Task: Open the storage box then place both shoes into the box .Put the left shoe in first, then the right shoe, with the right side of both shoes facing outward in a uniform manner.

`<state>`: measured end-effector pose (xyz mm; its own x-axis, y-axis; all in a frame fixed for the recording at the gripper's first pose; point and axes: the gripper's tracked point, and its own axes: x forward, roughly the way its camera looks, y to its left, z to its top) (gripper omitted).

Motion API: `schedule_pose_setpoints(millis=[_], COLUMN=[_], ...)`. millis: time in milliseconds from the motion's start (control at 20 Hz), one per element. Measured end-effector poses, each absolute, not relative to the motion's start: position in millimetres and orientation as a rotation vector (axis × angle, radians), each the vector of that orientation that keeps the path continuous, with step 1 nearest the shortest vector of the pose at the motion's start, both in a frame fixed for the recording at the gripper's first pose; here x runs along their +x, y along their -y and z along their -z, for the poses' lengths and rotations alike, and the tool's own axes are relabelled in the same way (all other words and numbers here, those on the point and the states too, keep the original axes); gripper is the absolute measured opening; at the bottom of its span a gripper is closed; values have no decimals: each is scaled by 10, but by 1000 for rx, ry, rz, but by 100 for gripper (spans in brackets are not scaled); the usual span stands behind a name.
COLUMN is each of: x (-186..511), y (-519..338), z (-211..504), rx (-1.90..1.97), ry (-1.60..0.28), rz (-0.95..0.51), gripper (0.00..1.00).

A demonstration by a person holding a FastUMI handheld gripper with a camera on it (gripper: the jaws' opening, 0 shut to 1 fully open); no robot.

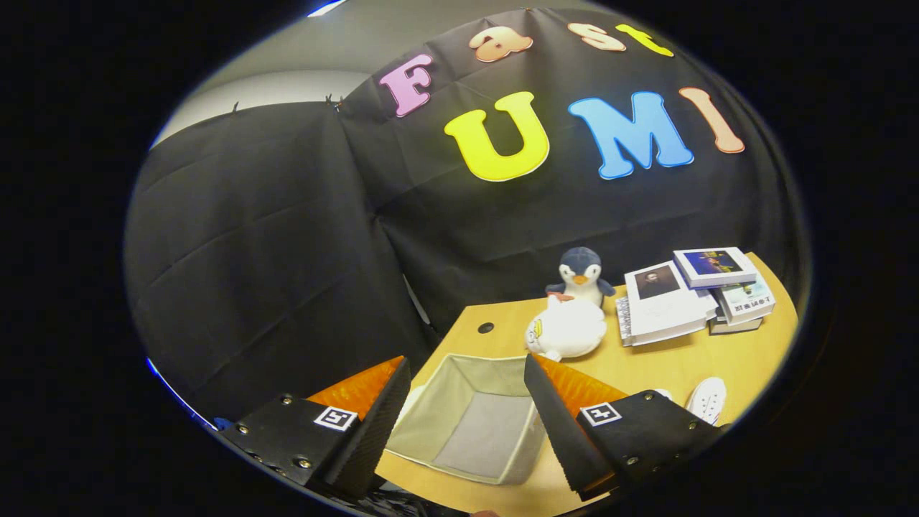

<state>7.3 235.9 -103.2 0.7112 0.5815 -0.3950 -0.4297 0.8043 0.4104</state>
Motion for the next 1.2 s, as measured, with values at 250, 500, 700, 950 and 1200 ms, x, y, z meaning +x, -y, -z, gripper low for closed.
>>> schedule_pose_setpoints(millis=[250,500,700,950,1200], x=[141,140,133,134,119], y=[-1897,-1464,-1188,-911,-665], z=[1233,1459,1722,2080,2467], rx=[244,168,139,128,81], ry=[-547,-560,-599,-655,-718], rz=[-495,-427,-381,-340,-305], gripper=[97,97,97,98,98])
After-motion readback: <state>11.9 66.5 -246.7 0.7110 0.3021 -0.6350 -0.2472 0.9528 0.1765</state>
